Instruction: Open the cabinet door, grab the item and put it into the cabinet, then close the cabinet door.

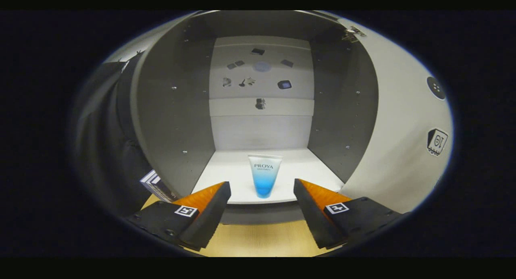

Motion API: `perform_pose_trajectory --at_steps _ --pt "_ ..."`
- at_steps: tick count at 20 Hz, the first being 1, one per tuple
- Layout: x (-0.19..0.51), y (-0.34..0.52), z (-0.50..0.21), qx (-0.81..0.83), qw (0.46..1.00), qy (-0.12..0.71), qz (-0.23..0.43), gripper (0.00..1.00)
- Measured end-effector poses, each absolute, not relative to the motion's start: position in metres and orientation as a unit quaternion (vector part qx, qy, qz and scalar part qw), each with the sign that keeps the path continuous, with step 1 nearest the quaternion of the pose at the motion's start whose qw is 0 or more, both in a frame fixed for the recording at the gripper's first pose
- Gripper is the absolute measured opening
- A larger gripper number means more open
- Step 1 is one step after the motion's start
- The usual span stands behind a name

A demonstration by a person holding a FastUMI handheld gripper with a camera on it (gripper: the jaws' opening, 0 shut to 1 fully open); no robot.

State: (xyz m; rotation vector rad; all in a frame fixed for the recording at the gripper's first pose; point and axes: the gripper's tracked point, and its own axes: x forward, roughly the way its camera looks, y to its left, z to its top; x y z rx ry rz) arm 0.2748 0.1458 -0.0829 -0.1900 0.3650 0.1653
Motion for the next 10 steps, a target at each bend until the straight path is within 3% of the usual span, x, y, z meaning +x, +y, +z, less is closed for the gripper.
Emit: perform_pose_trajectory --at_steps 10 --pt "0.108 0.114 -0.043 -0.063 0.988 0.095 0.101 1.0"
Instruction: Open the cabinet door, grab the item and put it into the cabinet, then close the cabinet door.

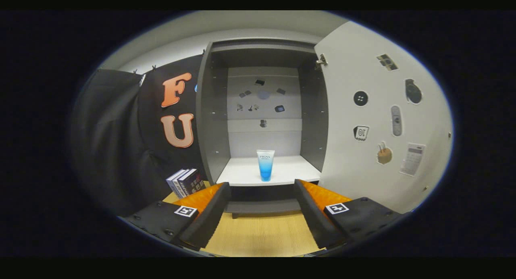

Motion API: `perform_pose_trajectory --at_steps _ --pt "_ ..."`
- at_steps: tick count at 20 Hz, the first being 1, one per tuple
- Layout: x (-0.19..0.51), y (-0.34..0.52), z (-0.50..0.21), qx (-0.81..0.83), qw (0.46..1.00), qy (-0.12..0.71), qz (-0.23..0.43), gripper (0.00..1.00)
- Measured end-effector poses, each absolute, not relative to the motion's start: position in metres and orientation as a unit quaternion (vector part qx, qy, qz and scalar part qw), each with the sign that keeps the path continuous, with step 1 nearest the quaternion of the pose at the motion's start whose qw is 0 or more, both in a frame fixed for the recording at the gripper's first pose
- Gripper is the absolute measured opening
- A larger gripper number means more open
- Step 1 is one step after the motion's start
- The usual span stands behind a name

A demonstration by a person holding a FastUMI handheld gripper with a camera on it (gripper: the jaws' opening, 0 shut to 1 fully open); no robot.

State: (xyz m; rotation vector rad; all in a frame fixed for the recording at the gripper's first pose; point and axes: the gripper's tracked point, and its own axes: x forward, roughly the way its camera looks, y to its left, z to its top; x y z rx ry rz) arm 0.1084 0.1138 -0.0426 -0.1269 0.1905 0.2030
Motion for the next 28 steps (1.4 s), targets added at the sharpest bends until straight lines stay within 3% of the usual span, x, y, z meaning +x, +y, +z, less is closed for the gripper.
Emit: perform_pose_trajectory --at_steps 14,20,28 --pt "-0.012 -0.051 -0.023 -0.065 0.994 0.059 0.058 1.0" --pt "-0.025 -0.148 -0.011 -0.048 0.997 0.05 0.023 1.0" --pt "0.029 -0.217 -0.047 -0.031 0.997 0.069 -0.007 0.98"
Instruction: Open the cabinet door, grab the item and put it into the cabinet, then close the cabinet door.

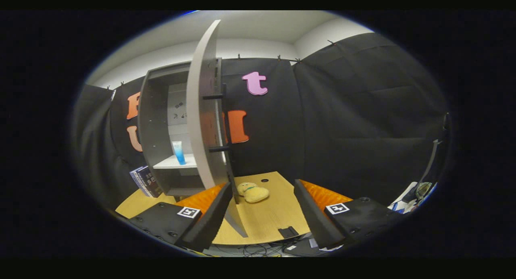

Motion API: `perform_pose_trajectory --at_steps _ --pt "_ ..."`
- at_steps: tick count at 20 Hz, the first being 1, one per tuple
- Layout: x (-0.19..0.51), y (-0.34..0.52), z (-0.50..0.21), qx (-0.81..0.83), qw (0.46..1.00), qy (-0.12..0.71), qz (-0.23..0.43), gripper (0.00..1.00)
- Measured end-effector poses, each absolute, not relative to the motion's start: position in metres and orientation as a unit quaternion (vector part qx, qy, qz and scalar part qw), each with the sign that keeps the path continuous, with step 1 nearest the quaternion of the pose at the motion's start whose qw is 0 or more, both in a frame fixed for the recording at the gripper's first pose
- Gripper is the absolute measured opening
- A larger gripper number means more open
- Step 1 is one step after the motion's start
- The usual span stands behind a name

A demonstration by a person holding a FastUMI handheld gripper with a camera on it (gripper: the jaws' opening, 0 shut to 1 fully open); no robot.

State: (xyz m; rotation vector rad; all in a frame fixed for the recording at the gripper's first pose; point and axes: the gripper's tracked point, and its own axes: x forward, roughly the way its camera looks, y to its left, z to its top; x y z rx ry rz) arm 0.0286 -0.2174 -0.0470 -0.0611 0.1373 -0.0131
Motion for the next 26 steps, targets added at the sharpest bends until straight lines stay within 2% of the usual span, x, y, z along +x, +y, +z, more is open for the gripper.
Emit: perform_pose_trajectory --at_steps 10,26 --pt "0.055 -0.211 -0.058 -0.041 0.996 0.073 0.009 0.97" --pt "0.066 -0.059 -0.091 -0.024 0.984 0.107 0.141 0.96"
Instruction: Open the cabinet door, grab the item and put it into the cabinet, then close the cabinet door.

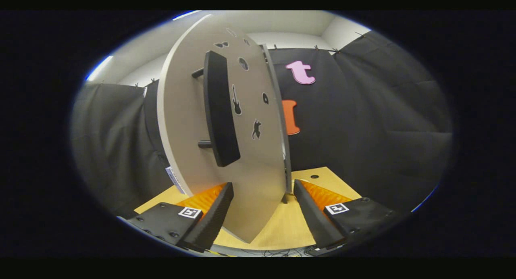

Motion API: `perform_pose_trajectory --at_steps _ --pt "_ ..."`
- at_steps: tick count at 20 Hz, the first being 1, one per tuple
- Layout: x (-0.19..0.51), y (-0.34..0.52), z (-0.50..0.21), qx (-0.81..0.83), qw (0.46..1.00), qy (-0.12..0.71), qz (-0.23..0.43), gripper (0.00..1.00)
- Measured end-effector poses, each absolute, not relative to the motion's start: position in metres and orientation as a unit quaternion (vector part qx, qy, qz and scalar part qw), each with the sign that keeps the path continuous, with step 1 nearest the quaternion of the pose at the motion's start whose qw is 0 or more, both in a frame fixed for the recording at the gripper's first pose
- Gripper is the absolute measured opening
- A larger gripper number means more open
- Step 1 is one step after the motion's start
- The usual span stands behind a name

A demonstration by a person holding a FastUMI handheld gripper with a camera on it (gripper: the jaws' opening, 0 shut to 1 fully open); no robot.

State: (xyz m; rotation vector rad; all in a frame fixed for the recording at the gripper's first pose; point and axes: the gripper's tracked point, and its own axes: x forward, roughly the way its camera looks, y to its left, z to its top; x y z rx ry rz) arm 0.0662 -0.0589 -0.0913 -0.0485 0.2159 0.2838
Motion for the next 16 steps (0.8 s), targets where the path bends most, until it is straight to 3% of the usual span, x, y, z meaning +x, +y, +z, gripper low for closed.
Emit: perform_pose_trajectory --at_steps 16 --pt "0.167 0.083 -0.128 -0.059 0.982 0.097 0.153 0.97"
